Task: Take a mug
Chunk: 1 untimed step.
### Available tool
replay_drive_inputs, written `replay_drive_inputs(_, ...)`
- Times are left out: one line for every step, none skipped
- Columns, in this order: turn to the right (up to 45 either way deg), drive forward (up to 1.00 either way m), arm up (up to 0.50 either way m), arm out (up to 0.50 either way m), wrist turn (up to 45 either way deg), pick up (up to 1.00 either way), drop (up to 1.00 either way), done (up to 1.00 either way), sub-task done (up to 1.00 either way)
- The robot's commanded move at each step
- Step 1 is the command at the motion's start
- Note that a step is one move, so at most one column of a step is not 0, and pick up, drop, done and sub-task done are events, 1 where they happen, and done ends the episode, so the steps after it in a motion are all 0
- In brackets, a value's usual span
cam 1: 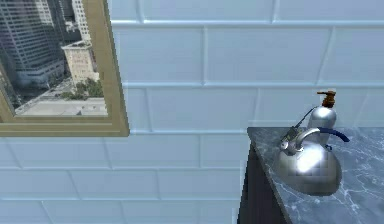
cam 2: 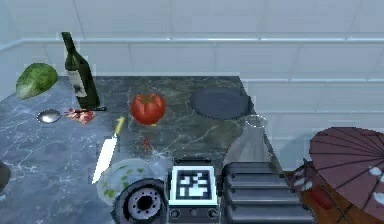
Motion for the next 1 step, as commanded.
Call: replay_drive_inputs(0.0,0.00,0.00,0.00,45.0,0.00,0.00,0.00,0.00)
